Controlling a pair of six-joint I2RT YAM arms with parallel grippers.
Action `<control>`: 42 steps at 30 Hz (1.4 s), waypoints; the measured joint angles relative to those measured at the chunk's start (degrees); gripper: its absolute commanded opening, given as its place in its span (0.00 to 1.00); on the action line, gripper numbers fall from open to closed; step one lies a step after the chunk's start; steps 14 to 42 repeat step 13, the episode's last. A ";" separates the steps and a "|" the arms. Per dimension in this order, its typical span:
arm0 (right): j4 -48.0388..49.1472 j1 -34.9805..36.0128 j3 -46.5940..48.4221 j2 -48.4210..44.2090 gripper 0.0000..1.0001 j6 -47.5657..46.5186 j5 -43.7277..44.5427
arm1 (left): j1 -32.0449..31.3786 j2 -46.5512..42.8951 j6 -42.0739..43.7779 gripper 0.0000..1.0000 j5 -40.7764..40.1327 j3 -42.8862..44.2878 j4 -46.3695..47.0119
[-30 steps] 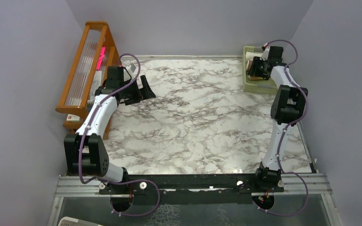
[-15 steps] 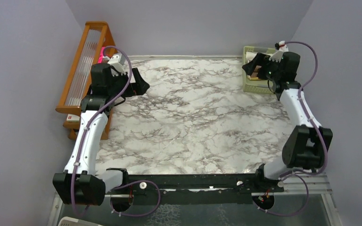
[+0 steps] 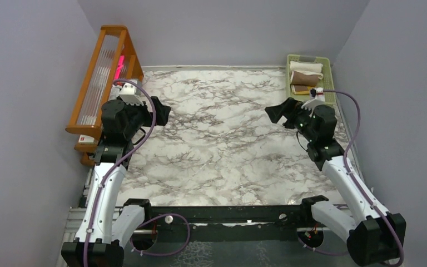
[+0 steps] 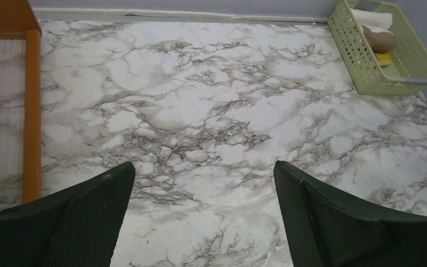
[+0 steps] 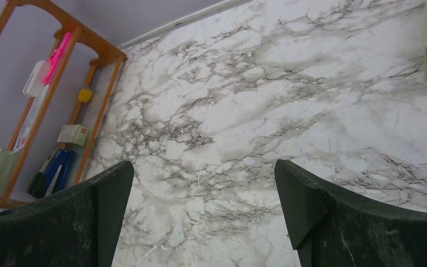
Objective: Roll the towels
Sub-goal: Reset both arms
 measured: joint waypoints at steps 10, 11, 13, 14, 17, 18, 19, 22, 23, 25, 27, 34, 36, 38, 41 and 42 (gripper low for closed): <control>-2.10 0.00 2.16 -5.66 1.00 -3.72 3.48 | 0.00 -0.35 1.14 0.99 -0.37 -0.76 2.60; -2.10 0.00 2.19 -5.77 1.00 -4.07 3.56 | 0.00 -0.44 1.18 0.99 -0.37 -0.83 2.71; -2.25 0.00 2.27 -5.77 1.00 -4.66 4.04 | 0.00 -0.55 1.29 0.99 -0.37 -0.92 2.73; -2.25 0.00 2.27 -5.77 1.00 -4.66 4.04 | 0.00 -0.55 1.29 0.99 -0.37 -0.92 2.73; -2.25 0.00 2.27 -5.77 1.00 -4.66 4.04 | 0.00 -0.55 1.29 0.99 -0.37 -0.92 2.73; -2.25 0.00 2.27 -5.77 1.00 -4.66 4.04 | 0.00 -0.55 1.29 0.99 -0.37 -0.92 2.73; -2.25 0.00 2.27 -5.77 1.00 -4.66 4.04 | 0.00 -0.55 1.29 0.99 -0.37 -0.92 2.73; -2.25 0.00 2.27 -5.77 1.00 -4.66 4.04 | 0.00 -0.55 1.29 0.99 -0.37 -0.92 2.73; -2.25 0.00 2.27 -5.77 1.00 -4.66 4.04 | 0.00 -0.55 1.29 0.99 -0.37 -0.92 2.73; -2.25 0.00 2.27 -5.77 1.00 -4.66 4.04 | 0.00 -0.55 1.29 0.99 -0.37 -0.92 2.73; -2.25 0.00 2.27 -5.77 1.00 -4.66 4.04 | 0.00 -0.55 1.29 0.99 -0.37 -0.92 2.73; -2.25 0.00 2.27 -5.77 1.00 -4.66 4.04 | 0.00 -0.55 1.29 0.99 -0.37 -0.92 2.73; -2.25 0.00 2.27 -5.77 1.00 -4.66 4.04 | 0.00 -0.55 1.29 0.99 -0.37 -0.92 2.73; -2.25 0.00 2.27 -5.77 1.00 -4.66 4.04 | 0.00 -0.55 1.29 0.99 -0.37 -0.92 2.73; -2.25 0.00 2.27 -5.77 1.00 -4.66 4.04 | 0.00 -0.55 1.29 0.99 -0.37 -0.92 2.73; -2.25 0.00 2.27 -5.77 1.00 -4.66 4.04 | 0.00 -0.55 1.29 0.99 -0.37 -0.92 2.73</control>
